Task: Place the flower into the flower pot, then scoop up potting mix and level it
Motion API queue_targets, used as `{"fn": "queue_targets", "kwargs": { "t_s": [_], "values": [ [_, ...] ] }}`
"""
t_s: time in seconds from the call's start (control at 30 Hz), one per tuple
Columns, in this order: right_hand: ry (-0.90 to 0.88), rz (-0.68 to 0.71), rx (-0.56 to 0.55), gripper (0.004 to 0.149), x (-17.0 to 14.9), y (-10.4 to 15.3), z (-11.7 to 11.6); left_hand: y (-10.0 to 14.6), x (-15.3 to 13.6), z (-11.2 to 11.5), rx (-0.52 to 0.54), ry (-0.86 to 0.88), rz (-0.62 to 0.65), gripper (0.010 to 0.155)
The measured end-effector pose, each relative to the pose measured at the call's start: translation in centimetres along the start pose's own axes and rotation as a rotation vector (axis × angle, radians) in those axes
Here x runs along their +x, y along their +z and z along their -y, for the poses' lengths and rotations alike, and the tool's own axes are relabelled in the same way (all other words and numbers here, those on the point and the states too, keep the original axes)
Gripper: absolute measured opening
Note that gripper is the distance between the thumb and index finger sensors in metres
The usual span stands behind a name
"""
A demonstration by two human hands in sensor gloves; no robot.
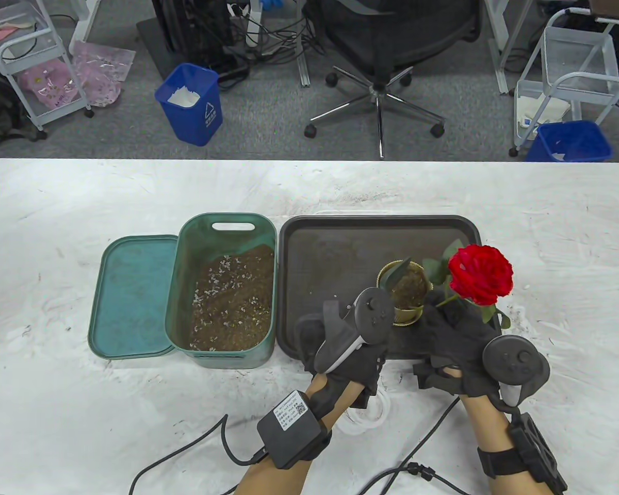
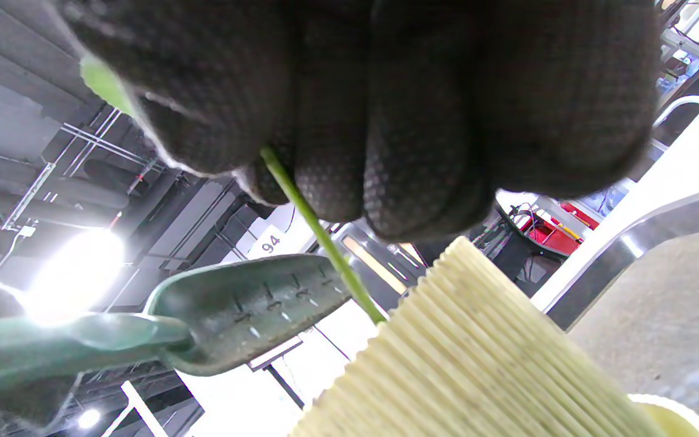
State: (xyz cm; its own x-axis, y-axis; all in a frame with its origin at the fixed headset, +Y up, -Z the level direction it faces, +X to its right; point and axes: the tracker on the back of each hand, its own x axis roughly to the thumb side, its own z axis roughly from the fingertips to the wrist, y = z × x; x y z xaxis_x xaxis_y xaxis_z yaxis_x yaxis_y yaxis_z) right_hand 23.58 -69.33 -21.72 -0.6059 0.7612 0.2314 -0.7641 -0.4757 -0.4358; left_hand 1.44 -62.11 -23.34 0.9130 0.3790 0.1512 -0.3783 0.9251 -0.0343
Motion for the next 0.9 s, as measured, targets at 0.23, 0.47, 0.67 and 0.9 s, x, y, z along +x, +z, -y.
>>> {"fn": "queue_targets", "kwargs": {
  "t_s": [0.23, 0.47, 0.67, 0.9],
  "values": [
    [0.004, -0.003, 0.0, 0.037, -0.1, -0.1, 0.1, 0.8, -1.7, -4.3, 0.077, 0.216, 0.027, 0.054],
    [0.015, 0.003, 0.0, 0.037, -0.1, -0.1, 0.1, 2.6, -6.9, -12.8, 0.14, 0.202, -0.035, 0.054],
    [0.023, 0.015, 0.003, 0.037, 0.1, 0.0, -0.1, 2.6, -12.0, -16.0, 0.116, 0.067, -0.225, 0.054],
    [0.022, 0.012, 0.004, 0.037, 0.0, 0.1, -0.1, 0.5, -15.6, -16.6, -0.032, -0.027, -0.422, 0.055]
  ]
}}
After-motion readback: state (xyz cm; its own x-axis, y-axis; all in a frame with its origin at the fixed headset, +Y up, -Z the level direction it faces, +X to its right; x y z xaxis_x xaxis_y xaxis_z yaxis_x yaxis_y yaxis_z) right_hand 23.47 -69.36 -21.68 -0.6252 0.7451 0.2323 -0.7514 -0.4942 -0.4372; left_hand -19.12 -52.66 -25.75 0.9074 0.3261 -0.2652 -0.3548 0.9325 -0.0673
